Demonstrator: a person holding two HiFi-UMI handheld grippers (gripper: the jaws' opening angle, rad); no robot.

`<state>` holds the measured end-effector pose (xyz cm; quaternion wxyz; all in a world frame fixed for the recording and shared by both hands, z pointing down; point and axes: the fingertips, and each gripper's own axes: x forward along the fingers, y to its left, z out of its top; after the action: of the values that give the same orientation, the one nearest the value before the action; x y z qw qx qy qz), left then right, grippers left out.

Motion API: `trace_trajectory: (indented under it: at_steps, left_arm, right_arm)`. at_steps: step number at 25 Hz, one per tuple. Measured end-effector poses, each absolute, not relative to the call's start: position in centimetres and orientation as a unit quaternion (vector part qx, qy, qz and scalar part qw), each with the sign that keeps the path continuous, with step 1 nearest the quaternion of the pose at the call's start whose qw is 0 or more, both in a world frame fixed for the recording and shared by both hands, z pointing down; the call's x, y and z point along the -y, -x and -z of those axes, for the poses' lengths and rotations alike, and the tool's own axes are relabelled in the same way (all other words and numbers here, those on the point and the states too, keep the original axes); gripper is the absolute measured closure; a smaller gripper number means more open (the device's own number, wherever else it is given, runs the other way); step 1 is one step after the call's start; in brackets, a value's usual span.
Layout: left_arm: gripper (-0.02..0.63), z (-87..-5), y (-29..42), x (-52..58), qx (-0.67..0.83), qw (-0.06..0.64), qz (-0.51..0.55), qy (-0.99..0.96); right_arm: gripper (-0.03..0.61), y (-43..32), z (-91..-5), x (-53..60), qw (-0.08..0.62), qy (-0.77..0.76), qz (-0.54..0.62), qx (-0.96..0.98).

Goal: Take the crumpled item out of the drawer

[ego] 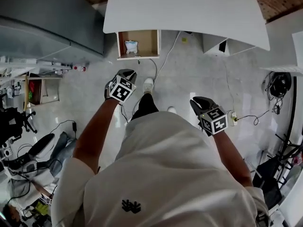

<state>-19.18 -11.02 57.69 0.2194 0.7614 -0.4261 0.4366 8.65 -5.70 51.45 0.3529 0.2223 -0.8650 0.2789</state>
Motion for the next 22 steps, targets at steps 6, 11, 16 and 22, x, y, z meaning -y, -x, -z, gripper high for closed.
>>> trace_trajectory:
  at_steps: [6, 11, 16, 22]
  left_arm:
    - [0.586, -64.0, 27.3, 19.9, 0.396, 0.194, -0.491, -0.751]
    - [0.586, -70.3, 30.7, 24.7, 0.364, 0.18, -0.538, -0.739]
    - [0.578, -77.1, 33.0, 28.4, 0.321, 0.171, -0.577, -0.731]
    - [0.48, -82.9, 34.3, 31.2, 0.278, 0.152, -0.607, -0.729]
  right_arm:
    - [0.499, -2.0, -53.0, 9.6, 0.36, -0.246, -0.32, 0.841]
    - [0.499, 1.5, -54.6, 11.7, 0.378, -0.246, -0.341, 0.825]
    - [0.499, 3.5, -56.5, 14.1, 0.391, -0.252, -0.365, 0.807]
    - [0.499, 4.7, -59.0, 15.7, 0.41, -0.262, -0.393, 0.78]
